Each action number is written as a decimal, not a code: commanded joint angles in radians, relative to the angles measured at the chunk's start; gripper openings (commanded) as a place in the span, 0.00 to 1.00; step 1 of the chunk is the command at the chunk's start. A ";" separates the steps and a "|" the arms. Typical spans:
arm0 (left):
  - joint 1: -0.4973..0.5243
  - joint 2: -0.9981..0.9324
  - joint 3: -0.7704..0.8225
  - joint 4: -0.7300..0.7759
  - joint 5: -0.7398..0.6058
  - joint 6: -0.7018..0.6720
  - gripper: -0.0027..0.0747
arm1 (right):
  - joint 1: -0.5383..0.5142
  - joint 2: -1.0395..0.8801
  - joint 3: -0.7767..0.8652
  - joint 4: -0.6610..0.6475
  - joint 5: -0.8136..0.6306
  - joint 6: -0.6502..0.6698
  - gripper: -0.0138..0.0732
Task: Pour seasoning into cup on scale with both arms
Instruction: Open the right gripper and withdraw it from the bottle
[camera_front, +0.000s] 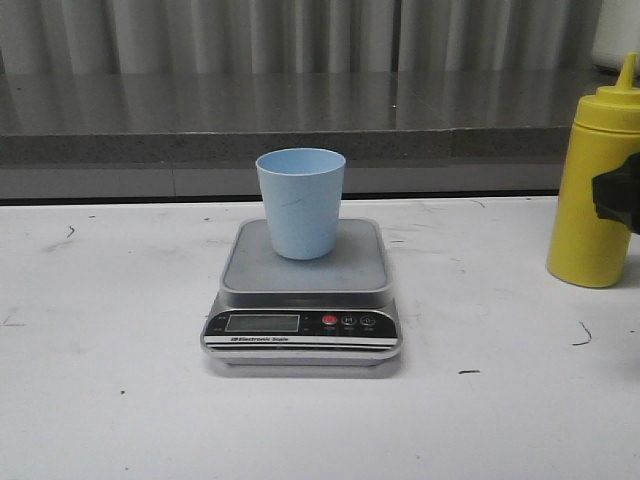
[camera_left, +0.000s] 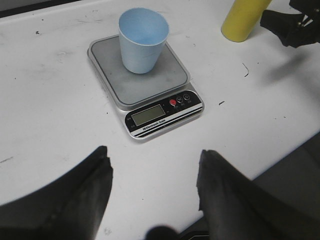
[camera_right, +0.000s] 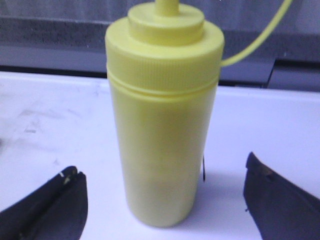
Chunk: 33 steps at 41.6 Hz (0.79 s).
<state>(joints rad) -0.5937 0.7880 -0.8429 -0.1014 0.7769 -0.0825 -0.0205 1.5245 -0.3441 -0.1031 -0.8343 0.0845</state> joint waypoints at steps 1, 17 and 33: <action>-0.002 -0.003 -0.026 -0.014 -0.069 -0.001 0.53 | 0.025 -0.159 -0.021 0.003 0.214 0.058 0.90; -0.002 -0.003 -0.026 -0.014 -0.069 -0.001 0.53 | 0.192 -0.649 -0.268 0.003 1.347 0.060 0.81; -0.002 -0.003 -0.026 -0.014 -0.069 -0.001 0.53 | 0.248 -0.899 -0.480 0.061 1.795 -0.041 0.78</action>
<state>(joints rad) -0.5937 0.7880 -0.8429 -0.1014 0.7769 -0.0825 0.2250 0.6736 -0.7832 -0.0626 0.9500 0.0815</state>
